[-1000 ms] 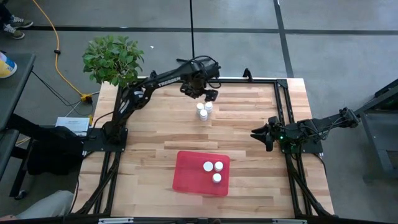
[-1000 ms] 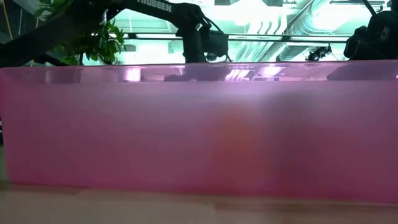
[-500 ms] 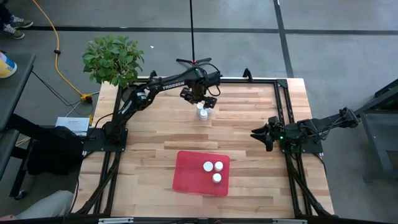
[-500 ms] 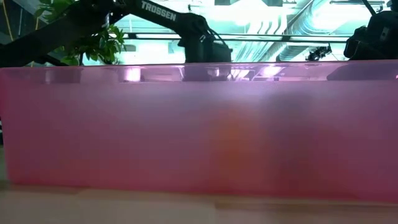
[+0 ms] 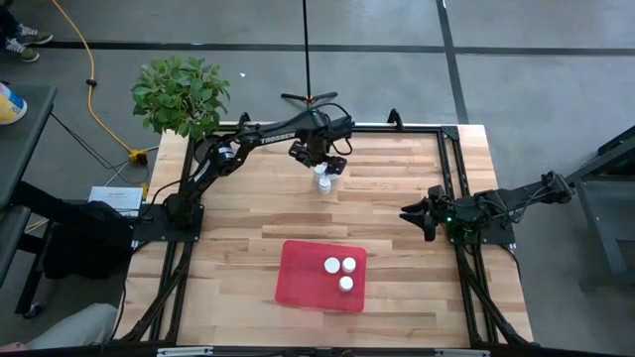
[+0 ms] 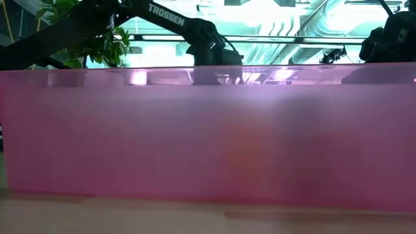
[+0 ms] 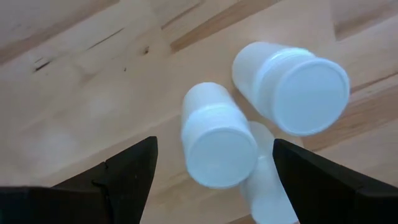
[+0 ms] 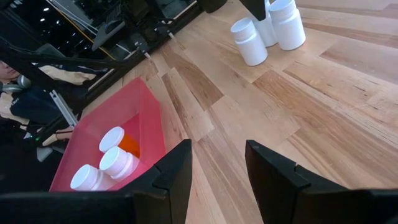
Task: Pick and place pill bottles into a basket
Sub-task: Put the white pill bottle into the red bin
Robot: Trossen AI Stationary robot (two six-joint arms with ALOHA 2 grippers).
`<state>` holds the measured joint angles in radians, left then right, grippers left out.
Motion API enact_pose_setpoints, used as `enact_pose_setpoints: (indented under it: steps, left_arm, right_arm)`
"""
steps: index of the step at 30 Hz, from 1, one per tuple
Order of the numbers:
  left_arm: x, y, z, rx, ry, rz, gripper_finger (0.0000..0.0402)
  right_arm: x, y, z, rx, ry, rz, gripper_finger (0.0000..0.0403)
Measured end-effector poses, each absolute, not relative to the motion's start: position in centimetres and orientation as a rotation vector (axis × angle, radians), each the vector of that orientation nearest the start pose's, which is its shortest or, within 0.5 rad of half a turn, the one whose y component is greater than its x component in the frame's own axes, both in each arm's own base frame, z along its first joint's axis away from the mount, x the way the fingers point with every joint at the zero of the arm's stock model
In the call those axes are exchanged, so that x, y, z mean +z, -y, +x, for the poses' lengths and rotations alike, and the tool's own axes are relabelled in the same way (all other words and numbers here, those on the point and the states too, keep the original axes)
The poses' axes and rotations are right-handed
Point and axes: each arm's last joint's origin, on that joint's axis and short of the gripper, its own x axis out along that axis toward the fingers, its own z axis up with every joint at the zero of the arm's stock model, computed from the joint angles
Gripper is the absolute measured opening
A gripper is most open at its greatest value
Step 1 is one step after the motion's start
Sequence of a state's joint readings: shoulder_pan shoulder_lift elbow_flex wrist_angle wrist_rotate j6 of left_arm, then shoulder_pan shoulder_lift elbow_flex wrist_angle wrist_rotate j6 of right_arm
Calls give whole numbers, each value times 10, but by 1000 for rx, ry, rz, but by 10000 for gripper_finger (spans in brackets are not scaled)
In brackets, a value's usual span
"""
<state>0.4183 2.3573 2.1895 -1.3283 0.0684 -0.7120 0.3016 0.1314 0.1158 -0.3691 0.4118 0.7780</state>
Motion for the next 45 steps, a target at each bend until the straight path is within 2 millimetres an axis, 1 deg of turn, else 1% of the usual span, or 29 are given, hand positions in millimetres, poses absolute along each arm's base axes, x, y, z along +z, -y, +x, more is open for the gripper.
enact_pose_setpoints:
  steps: [11,14,22,31,37,40,45]
  left_arm:
    - [212,-188,427,809,-1316,-907,351]
    - [212,-188,427,797,-1320,-898,336]
    - [212,-188,427,781,-1321,-912,278]
    - [212,-184,428,746,-1329,-937,236]
    - [212,-183,429,727,-1333,-941,201]
    - [212,-183,429,724,-1333,-942,192]
    - [212,-183,428,707,-1346,-922,196]
  right_arm:
    - [159,-16,91,-241,-297,634,140]
    - [159,-16,91,-242,-298,634,140]
    - [159,-16,91,-241,-298,634,140]
    - [159,-16,91,-242,-298,633,140]
    - [159,-16,91,-240,-299,622,140]
    - [159,-16,91,-240,-299,622,140]
    - [159,-16,91,-240,-299,622,140]
